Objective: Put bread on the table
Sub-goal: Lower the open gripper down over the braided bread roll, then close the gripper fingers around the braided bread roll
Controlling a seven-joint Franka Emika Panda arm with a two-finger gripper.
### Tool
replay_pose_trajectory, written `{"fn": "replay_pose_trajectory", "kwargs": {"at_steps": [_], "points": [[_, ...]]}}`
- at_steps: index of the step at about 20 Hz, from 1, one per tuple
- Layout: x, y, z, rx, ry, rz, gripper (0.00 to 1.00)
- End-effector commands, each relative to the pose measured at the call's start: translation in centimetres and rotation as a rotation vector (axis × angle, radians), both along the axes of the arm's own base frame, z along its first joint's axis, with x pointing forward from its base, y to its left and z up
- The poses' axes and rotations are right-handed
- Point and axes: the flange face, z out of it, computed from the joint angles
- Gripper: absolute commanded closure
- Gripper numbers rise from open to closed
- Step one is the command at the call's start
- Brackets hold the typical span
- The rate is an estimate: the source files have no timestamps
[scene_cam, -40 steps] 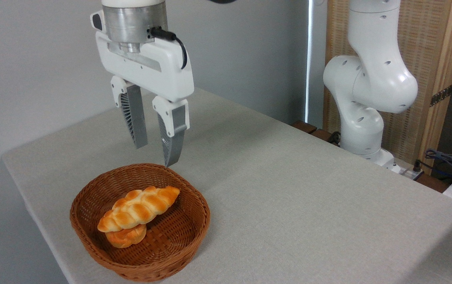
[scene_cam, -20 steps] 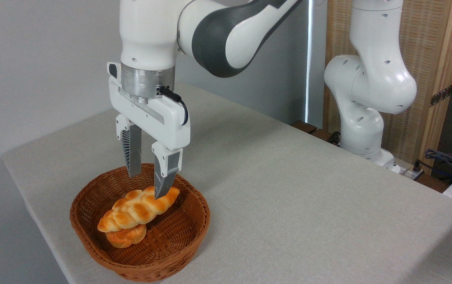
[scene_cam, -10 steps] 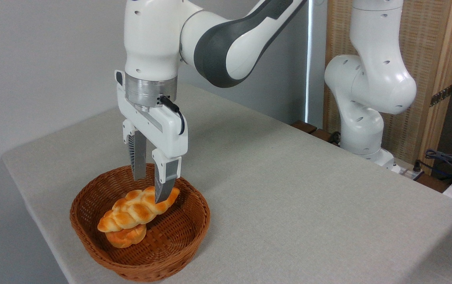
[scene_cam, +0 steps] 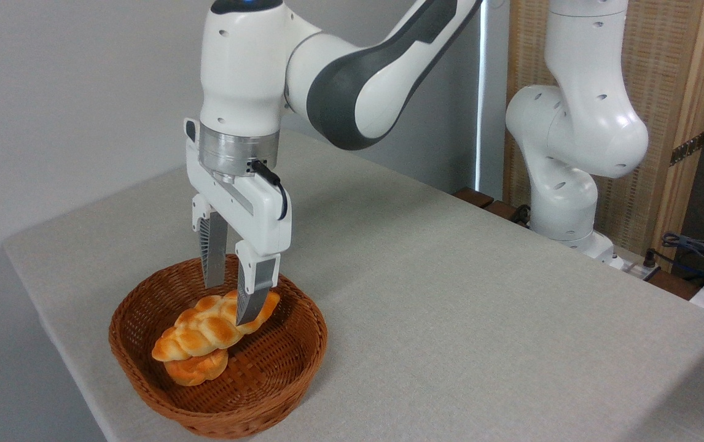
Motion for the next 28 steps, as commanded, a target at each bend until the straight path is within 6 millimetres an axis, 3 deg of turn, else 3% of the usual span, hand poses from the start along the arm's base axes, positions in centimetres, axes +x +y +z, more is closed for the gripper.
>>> {"fn": "replay_pose_trajectory", "kwargs": {"at_steps": [1, 10, 25, 28], "points": [[-0.4, -0.1, -0.3, -0.011, -0.036, -0.014, 0.0], [-0.2, 0.2, -0.6, 0.011, -0.063, -0.063, 0.0], [0.4, 0.3, -3.0, 0.026, -0.087, -0.07, 0.0], [0.4, 0.3, -3.0, 0.024, -0.089, -0.069, 0.05]]}}
